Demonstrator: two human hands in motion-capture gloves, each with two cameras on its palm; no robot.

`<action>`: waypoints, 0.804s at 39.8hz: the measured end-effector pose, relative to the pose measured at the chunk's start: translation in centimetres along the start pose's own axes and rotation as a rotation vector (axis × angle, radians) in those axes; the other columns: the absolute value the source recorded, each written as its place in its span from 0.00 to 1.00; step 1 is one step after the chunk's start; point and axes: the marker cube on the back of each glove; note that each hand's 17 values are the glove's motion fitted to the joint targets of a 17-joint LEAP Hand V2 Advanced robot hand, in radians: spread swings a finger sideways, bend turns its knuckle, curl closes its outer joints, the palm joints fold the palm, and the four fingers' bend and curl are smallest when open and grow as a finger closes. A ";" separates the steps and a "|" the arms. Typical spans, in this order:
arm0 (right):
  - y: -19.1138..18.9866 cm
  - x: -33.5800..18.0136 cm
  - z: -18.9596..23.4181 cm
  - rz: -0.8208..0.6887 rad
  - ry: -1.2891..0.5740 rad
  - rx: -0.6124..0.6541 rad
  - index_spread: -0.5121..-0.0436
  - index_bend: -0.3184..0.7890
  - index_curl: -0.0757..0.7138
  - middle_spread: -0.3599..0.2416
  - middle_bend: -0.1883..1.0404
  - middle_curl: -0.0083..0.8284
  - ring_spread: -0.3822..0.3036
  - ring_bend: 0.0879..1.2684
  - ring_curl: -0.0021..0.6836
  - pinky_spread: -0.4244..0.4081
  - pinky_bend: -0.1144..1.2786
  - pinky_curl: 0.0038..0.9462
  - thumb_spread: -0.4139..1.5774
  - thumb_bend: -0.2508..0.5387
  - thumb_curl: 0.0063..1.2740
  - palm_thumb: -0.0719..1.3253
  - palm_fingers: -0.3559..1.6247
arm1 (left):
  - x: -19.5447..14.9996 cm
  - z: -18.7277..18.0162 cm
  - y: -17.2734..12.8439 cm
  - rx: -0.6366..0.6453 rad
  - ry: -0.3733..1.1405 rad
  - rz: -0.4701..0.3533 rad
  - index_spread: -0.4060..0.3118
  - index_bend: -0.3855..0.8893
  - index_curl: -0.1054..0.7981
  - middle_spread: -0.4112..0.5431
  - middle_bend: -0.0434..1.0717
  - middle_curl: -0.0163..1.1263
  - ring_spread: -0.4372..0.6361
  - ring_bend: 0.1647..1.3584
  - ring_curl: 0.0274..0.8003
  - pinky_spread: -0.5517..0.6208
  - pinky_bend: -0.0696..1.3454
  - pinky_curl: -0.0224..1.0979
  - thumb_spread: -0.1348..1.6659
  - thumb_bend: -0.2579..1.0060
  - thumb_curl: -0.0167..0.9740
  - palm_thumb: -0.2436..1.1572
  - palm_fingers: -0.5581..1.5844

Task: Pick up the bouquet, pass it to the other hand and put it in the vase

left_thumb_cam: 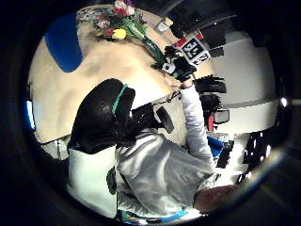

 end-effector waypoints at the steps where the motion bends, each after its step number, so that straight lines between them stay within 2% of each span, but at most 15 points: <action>1: -0.4 -0.1 0.6 -0.013 -0.053 0.044 0.67 0.39 0.20 0.74 0.42 0.42 0.63 0.50 0.48 0.78 0.58 0.38 0.74 0.31 0.22 0.39 0.34 | 0.0 0.0 0.1 -0.005 -0.001 -0.001 0.53 0.44 0.50 0.64 0.20 0.27 0.72 0.24 0.29 0.76 0.21 0.29 0.69 0.19 0.31 0.46 0.44; 4: -1.0 -0.4 1.6 -0.038 -0.215 0.171 0.65 0.46 0.25 0.73 0.42 0.43 0.65 0.45 0.45 0.78 0.52 0.35 0.73 0.30 0.23 0.40 0.34 | 0.2 -0.1 0.5 -0.020 -0.004 -0.007 0.53 0.44 0.50 0.64 0.20 0.27 0.72 0.24 0.29 0.76 0.20 0.30 0.69 0.19 0.32 0.46 0.44; 6: -1.3 -0.3 1.8 -0.021 -0.249 0.238 0.62 0.51 0.30 0.70 0.43 0.43 0.65 0.41 0.43 0.77 0.47 0.33 0.74 0.34 0.24 0.45 0.36 | 0.2 0.2 0.4 -0.027 -0.004 -0.006 0.53 0.44 0.50 0.64 0.20 0.27 0.73 0.24 0.29 0.76 0.20 0.30 0.69 0.19 0.32 0.46 0.44; 7: -1.5 -0.3 1.8 -0.010 -0.249 0.261 0.58 0.61 0.35 0.66 0.44 0.44 0.64 0.38 0.41 0.75 0.41 0.30 0.74 0.39 0.25 0.51 0.40 | 0.1 0.4 0.3 -0.028 -0.004 -0.003 0.53 0.44 0.50 0.64 0.20 0.27 0.73 0.24 0.29 0.76 0.20 0.30 0.69 0.19 0.32 0.46 0.44; 9: -1.5 -0.2 1.9 0.010 -0.240 0.275 0.56 0.69 0.38 0.63 0.44 0.44 0.62 0.33 0.39 0.74 0.35 0.28 0.74 0.41 0.26 0.55 0.43 | 0.2 0.7 0.1 -0.030 -0.002 0.002 0.53 0.44 0.51 0.64 0.20 0.28 0.73 0.24 0.30 0.76 0.20 0.30 0.69 0.19 0.32 0.46 0.44; 13: -1.3 -0.1 2.1 0.038 -0.235 0.236 0.52 0.72 0.45 0.58 0.42 0.44 0.60 0.29 0.38 0.72 0.30 0.27 0.73 0.39 0.26 0.57 0.45 | 0.7 0.6 0.2 -0.028 -0.002 0.012 0.53 0.44 0.51 0.64 0.19 0.28 0.73 0.23 0.30 0.76 0.20 0.31 0.69 0.19 0.32 0.46 0.44; 22: -0.7 -0.5 2.1 0.038 -0.243 0.172 0.48 0.72 0.52 0.53 0.37 0.44 0.55 0.22 0.38 0.70 0.22 0.27 0.72 0.35 0.26 0.62 0.49 | 1.1 0.5 0.3 -0.032 -0.021 0.020 0.53 0.44 0.52 0.63 0.19 0.28 0.73 0.23 0.30 0.76 0.19 0.31 0.69 0.19 0.33 0.46 0.45; 26: -0.6 -0.4 1.4 0.052 -0.226 0.135 0.52 0.75 0.55 0.52 0.35 0.43 0.53 0.19 0.38 0.70 0.20 0.26 0.72 0.34 0.26 0.64 0.52 | 0.7 0.6 -0.1 -0.038 -0.023 0.014 0.53 0.44 0.52 0.63 0.19 0.28 0.73 0.23 0.31 0.76 0.19 0.32 0.69 0.19 0.33 0.46 0.45; 28: -0.7 -0.4 0.5 0.054 -0.193 0.160 0.54 0.74 0.56 0.51 0.35 0.44 0.51 0.20 0.38 0.67 0.20 0.26 0.72 0.33 0.26 0.64 0.56 | 0.6 0.6 -0.4 -0.041 -0.022 0.011 0.53 0.44 0.52 0.63 0.19 0.28 0.73 0.23 0.31 0.75 0.19 0.32 0.69 0.19 0.33 0.46 0.45; 29: -0.8 -0.5 -0.2 0.043 -0.175 0.187 0.54 0.74 0.55 0.51 0.33 0.43 0.52 0.18 0.37 0.68 0.20 0.25 0.72 0.32 0.26 0.65 0.55 | 0.6 0.5 -0.5 -0.043 -0.021 0.010 0.53 0.44 0.52 0.63 0.19 0.28 0.73 0.23 0.31 0.75 0.19 0.32 0.69 0.19 0.33 0.46 0.45; 30: -1.0 -0.6 -0.8 0.028 -0.156 0.212 0.57 0.70 0.55 0.49 0.36 0.45 0.47 0.22 0.40 0.62 0.24 0.28 0.72 0.32 0.26 0.65 0.63 | 0.6 0.4 -0.6 -0.044 -0.021 0.009 0.53 0.44 0.53 0.63 0.20 0.28 0.72 0.22 0.31 0.75 0.19 0.32 0.69 0.19 0.33 0.46 0.45; 32: -1.2 -0.7 -1.9 0.003 -0.126 0.239 0.57 0.55 0.48 0.43 0.38 0.45 0.38 0.26 0.41 0.47 0.37 0.31 0.72 0.31 0.26 0.66 0.79 | 0.7 0.1 -0.7 -0.044 -0.021 0.006 0.53 0.44 0.53 0.62 0.20 0.29 0.72 0.22 0.31 0.75 0.19 0.32 0.69 0.19 0.33 0.46 0.45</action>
